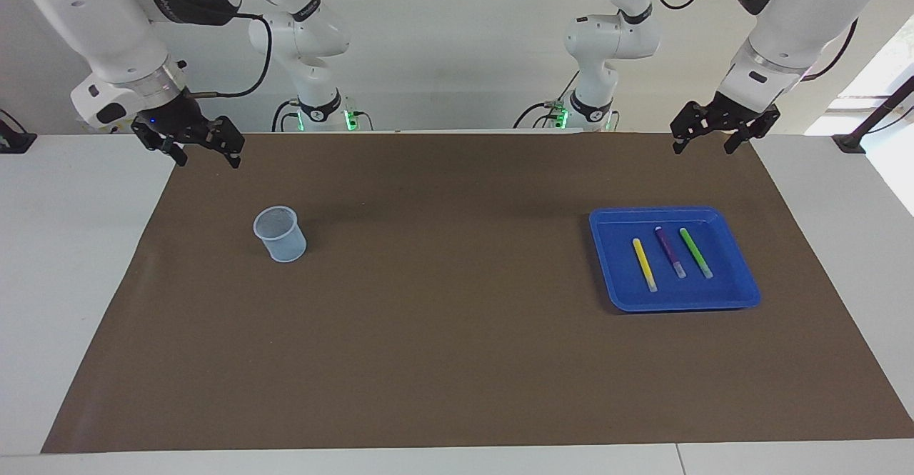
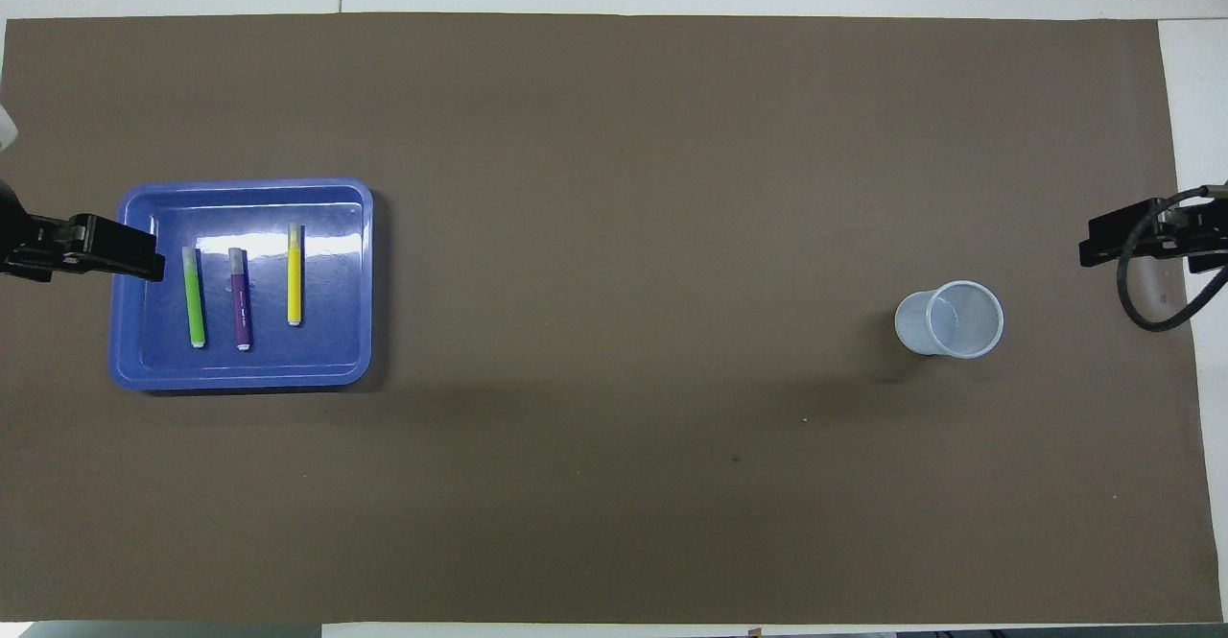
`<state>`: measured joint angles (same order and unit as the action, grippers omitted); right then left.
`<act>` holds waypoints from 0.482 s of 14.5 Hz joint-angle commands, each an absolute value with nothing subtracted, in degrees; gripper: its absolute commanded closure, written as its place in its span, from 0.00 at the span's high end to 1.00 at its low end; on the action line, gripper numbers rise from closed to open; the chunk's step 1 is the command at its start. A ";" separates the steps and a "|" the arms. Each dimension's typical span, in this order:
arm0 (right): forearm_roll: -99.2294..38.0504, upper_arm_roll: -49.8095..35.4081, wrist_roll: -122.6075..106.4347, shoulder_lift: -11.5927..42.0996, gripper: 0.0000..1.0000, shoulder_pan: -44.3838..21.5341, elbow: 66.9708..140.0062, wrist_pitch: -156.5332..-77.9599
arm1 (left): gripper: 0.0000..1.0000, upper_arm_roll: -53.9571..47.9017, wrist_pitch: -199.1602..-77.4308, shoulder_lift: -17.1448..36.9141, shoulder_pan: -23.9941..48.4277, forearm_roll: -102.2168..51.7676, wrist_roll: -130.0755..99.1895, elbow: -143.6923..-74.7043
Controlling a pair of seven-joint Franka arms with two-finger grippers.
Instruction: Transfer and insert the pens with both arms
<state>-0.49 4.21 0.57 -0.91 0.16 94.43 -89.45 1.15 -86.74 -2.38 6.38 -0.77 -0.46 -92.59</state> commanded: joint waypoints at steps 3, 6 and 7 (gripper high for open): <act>-1.05 4.04 1.23 -1.23 1.00 0.35 94.39 -88.51 | 1.00 1.41 -87.28 -2.02 7.03 0.35 -0.44 -91.94; -1.05 4.04 1.23 -1.14 1.00 0.35 94.48 -88.51 | 1.00 1.32 -87.36 -2.02 7.03 0.35 -0.44 -92.02; -1.05 4.04 1.23 -1.23 1.00 0.35 94.48 -88.51 | 1.00 1.23 -87.36 -2.11 6.86 0.26 -0.35 -92.11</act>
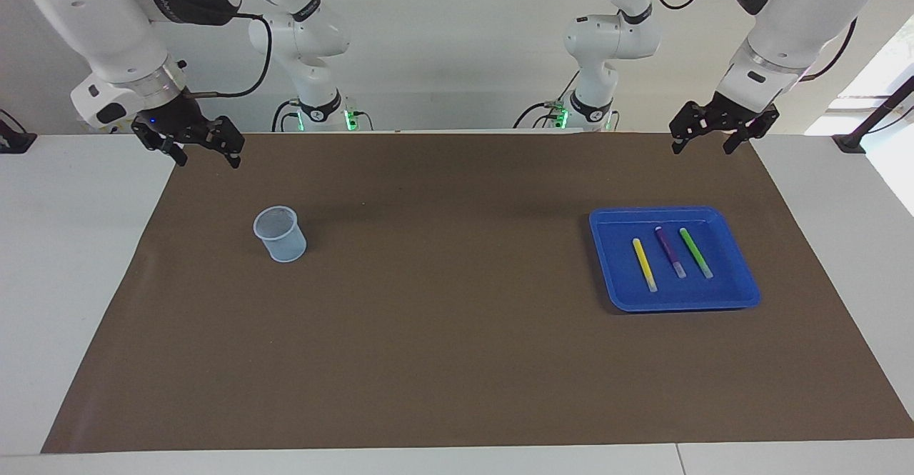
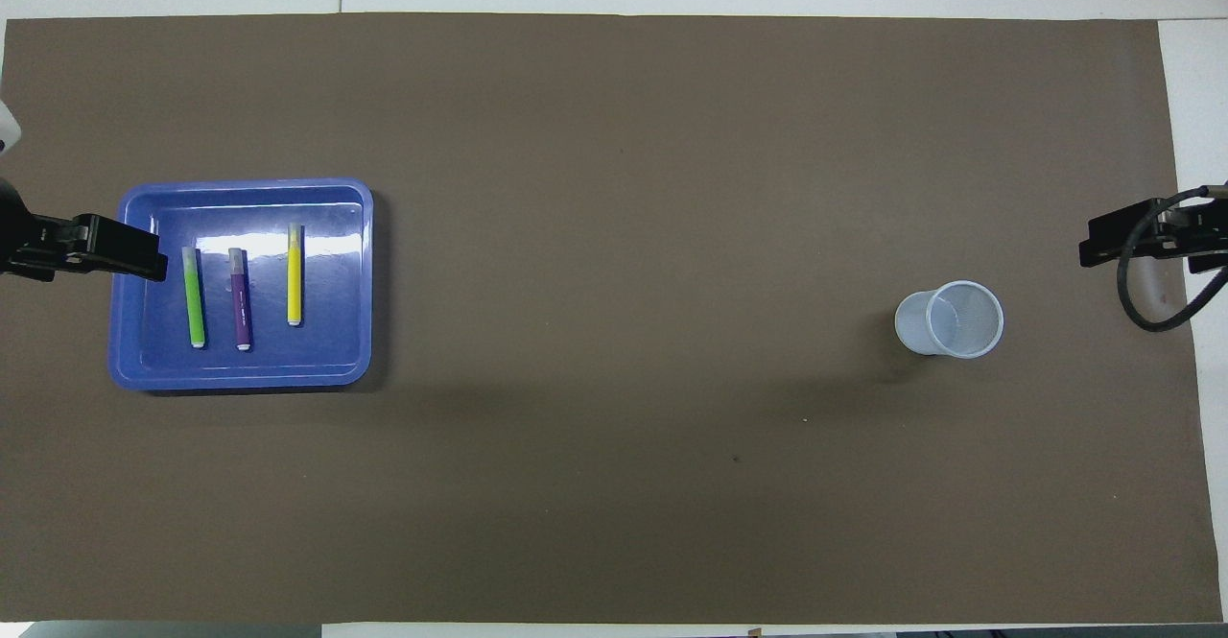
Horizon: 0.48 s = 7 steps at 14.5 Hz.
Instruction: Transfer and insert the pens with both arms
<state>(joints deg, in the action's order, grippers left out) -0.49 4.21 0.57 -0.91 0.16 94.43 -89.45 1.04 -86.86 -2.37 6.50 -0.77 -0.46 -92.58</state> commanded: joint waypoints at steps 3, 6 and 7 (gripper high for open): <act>-1.14 4.04 1.23 -1.23 1.00 0.35 94.48 -88.51 | 1.00 1.23 -87.54 -2.11 6.59 0.26 -0.35 -92.11; -1.14 4.04 1.23 -1.23 1.00 0.35 94.40 -88.51 | 1.00 1.23 -87.98 -2.29 6.59 0.26 -0.35 -92.55; -1.14 4.04 1.23 -1.23 1.00 0.35 94.48 -88.51 | 1.00 1.23 -87.72 -2.29 6.77 0.26 -0.44 -92.55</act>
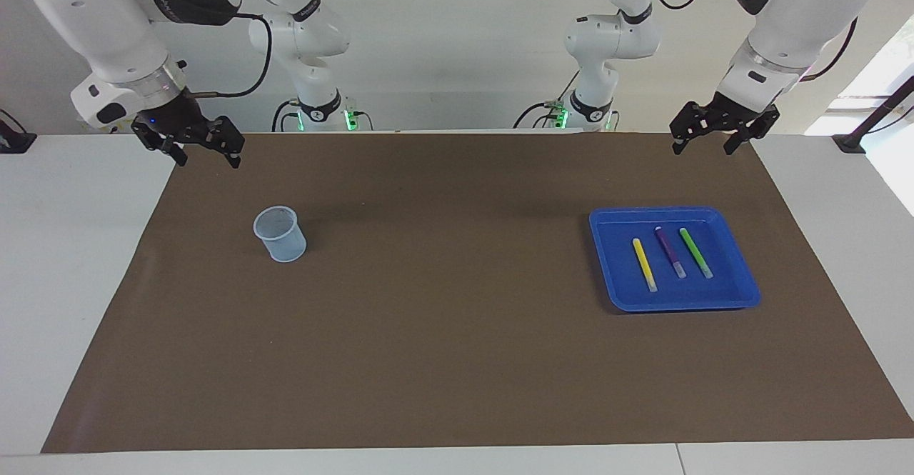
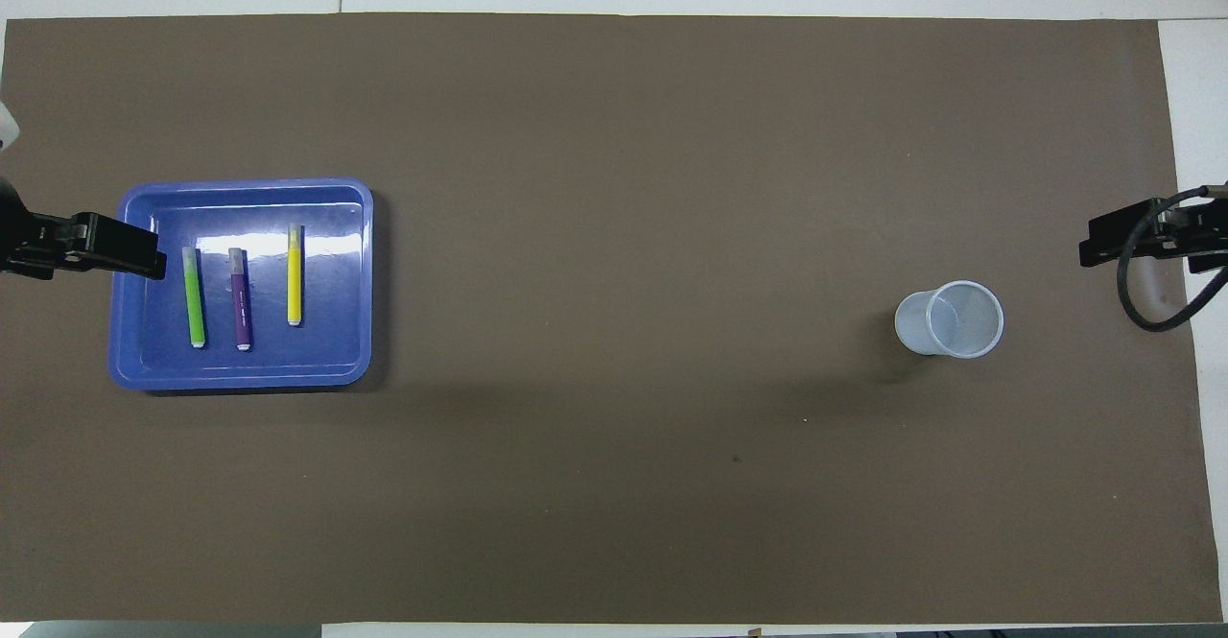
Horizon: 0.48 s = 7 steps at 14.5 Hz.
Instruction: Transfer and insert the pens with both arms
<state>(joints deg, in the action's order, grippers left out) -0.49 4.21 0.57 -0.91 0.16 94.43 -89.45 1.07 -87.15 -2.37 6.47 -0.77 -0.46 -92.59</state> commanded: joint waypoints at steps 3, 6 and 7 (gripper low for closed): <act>-1.05 4.04 1.23 -1.14 1.00 0.35 94.40 -88.51 | 1.00 1.23 -87.80 -2.46 6.77 0.35 -0.35 -92.90; -1.05 4.04 1.23 -1.14 1.00 0.35 94.39 -88.51 | 1.00 1.32 -87.98 -2.64 7.03 0.35 -0.87 -93.34; -1.05 4.04 1.23 -1.23 1.00 0.35 94.39 -88.51 | 1.00 1.32 -87.72 -2.72 7.03 0.35 -0.97 -93.43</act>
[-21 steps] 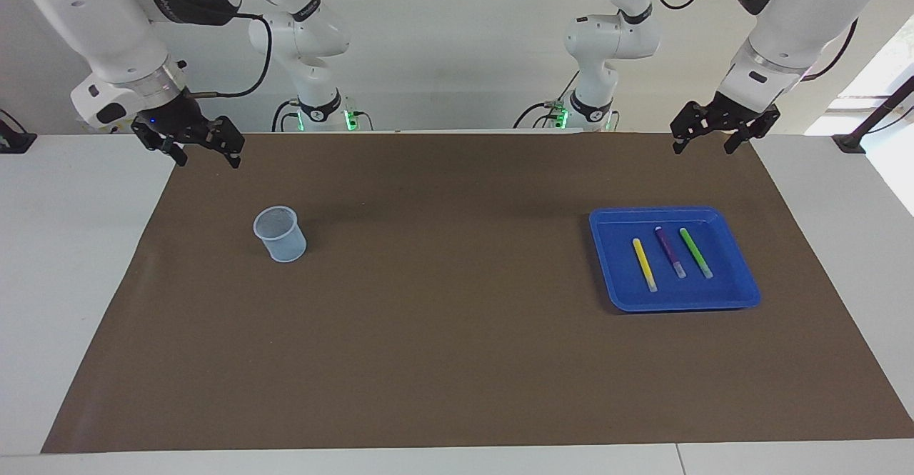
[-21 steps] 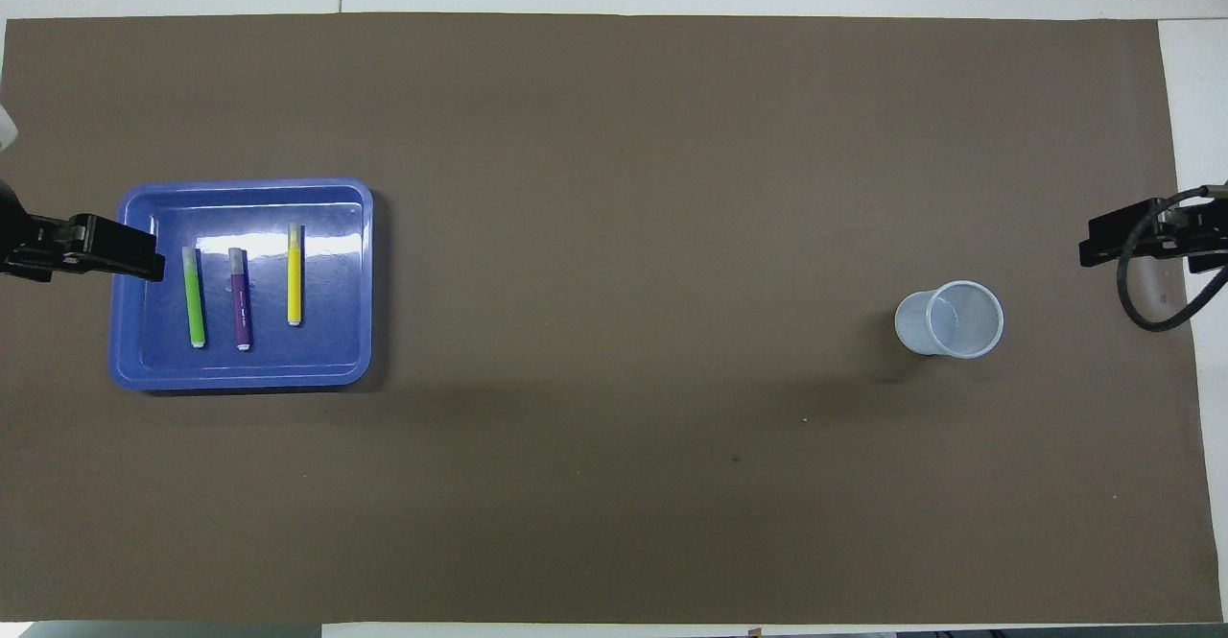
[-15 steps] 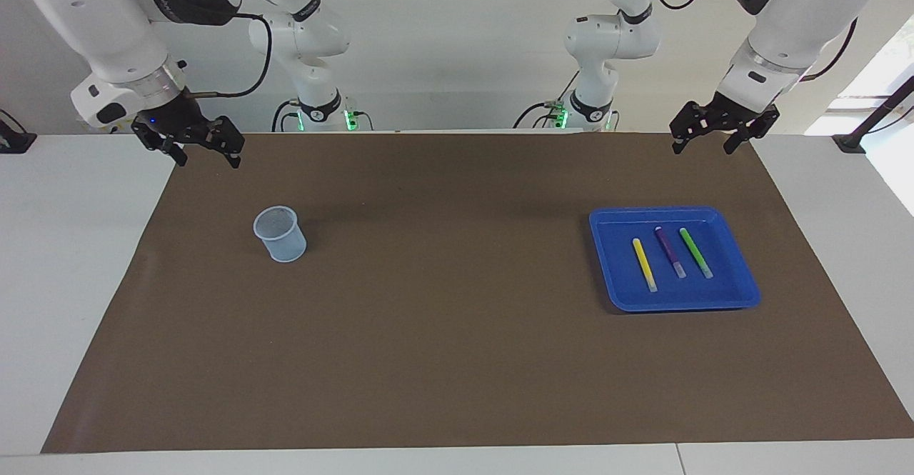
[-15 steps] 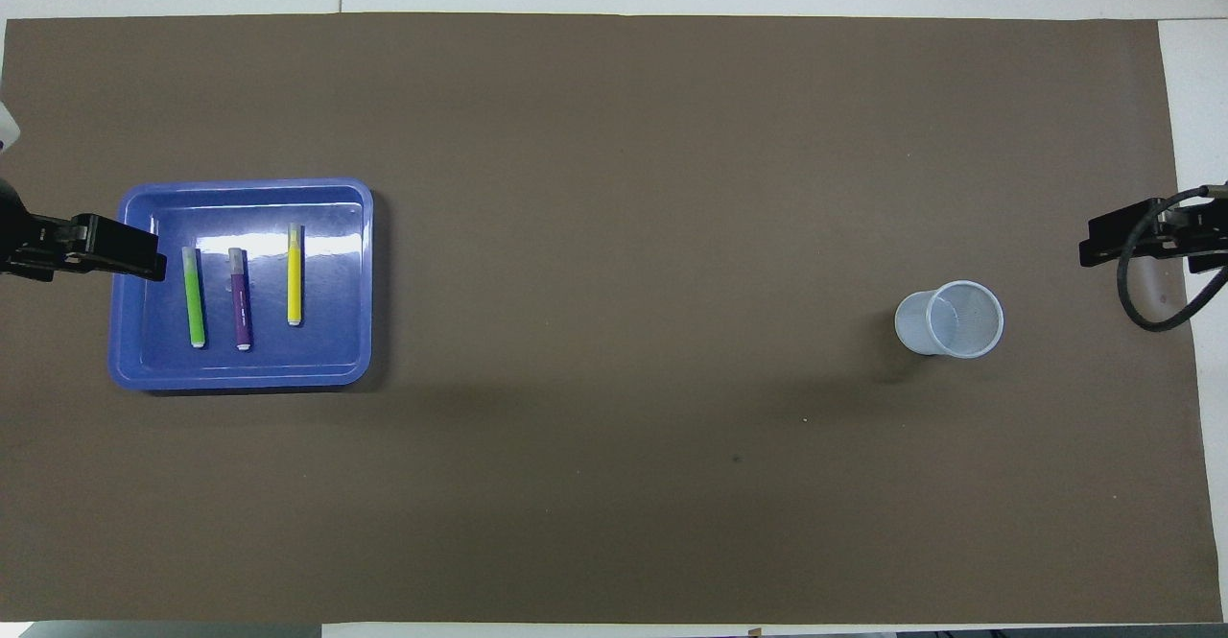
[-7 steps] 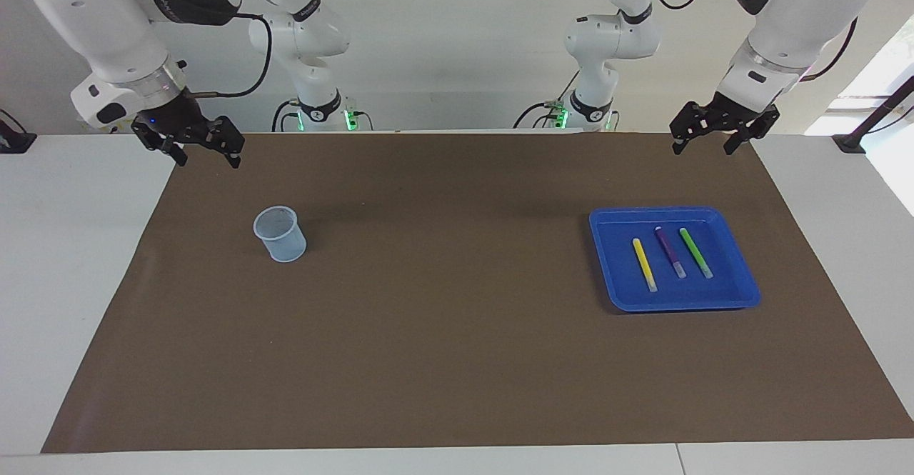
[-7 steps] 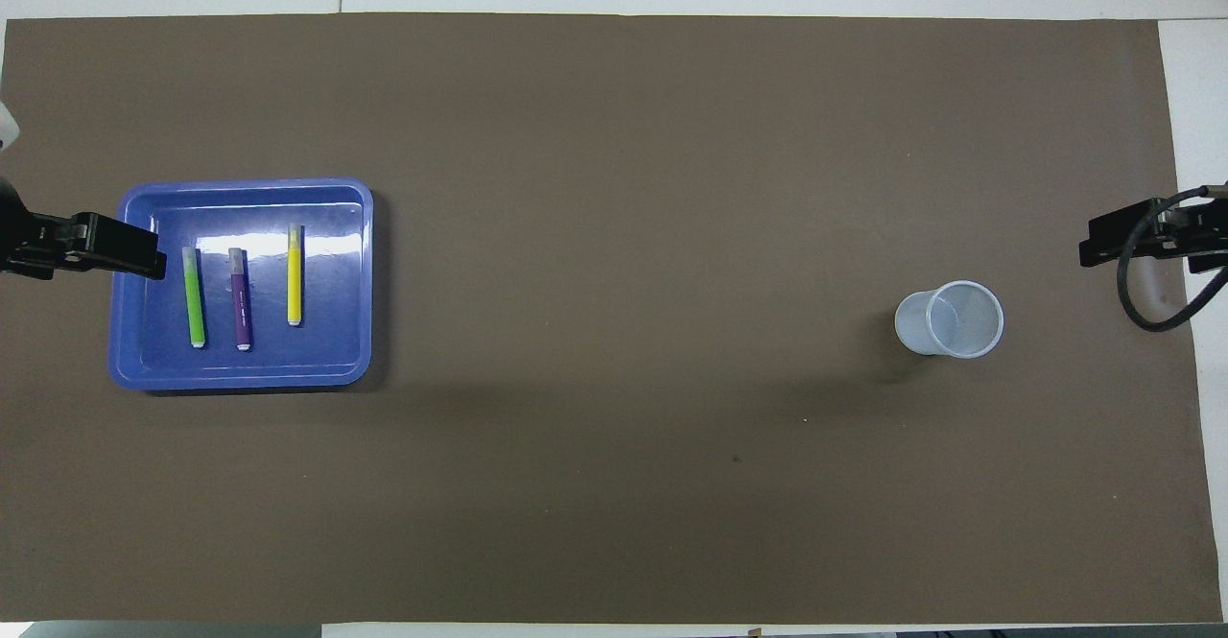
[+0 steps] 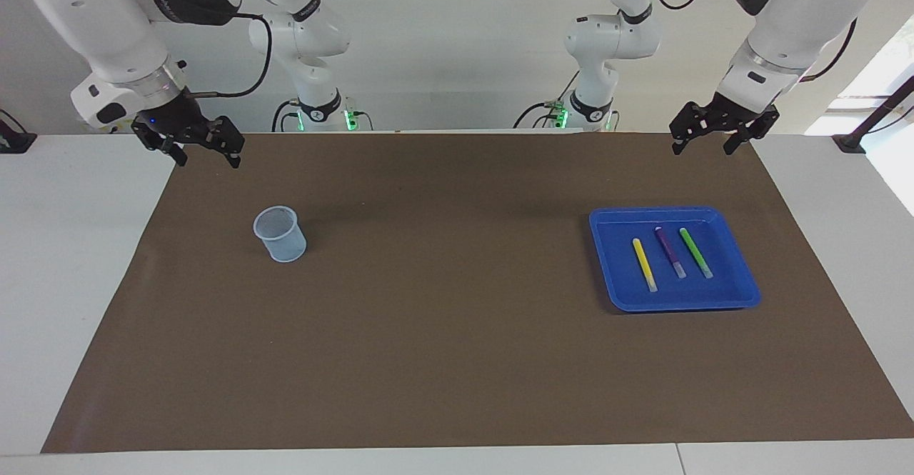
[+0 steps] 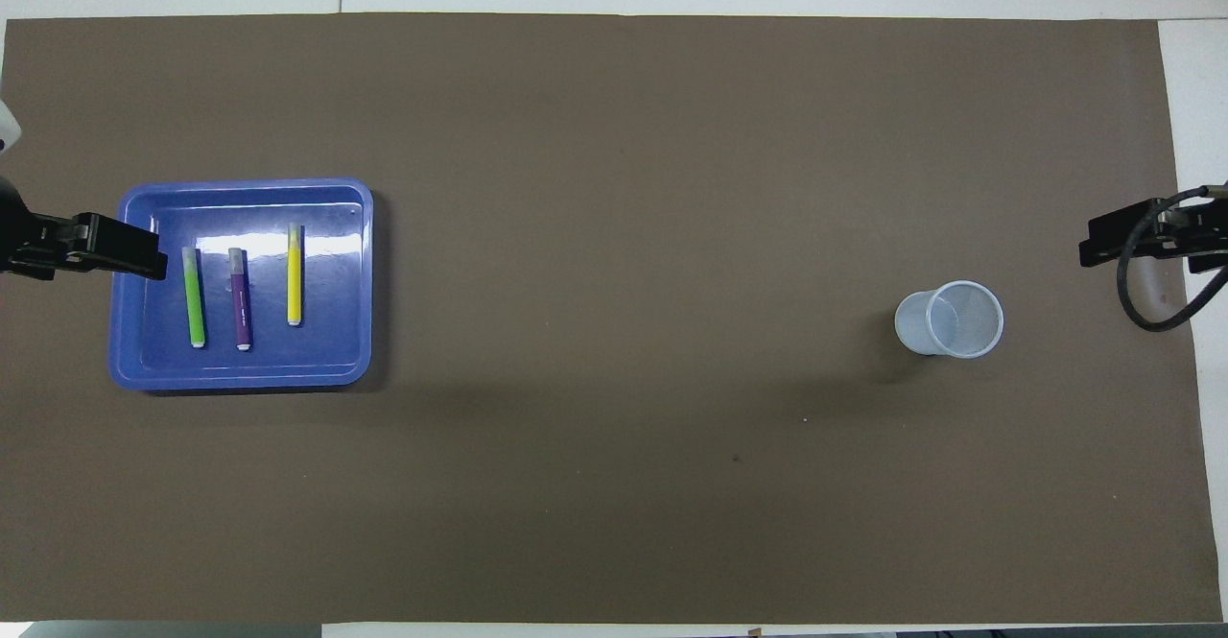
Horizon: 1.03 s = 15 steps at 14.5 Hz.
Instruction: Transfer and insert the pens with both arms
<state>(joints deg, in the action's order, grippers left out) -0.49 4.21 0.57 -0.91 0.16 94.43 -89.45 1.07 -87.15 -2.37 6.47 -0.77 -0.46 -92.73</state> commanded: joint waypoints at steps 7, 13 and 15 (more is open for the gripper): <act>-1.05 4.04 1.23 -1.23 1.00 0.35 94.48 -88.51 | 1.00 1.32 -86.93 -3.07 6.59 0.35 -0.44 -94.21; -1.05 4.04 1.23 -1.23 1.00 0.35 94.40 -88.51 | 1.00 1.41 -90.78 -5.44 4.40 0.35 -0.36 -99.30; -1.05 4.04 1.23 -1.23 1.00 0.35 94.39 -88.51 | 1.00 1.41 -95.34 -7.64 3.52 0.35 -0.18 -105.18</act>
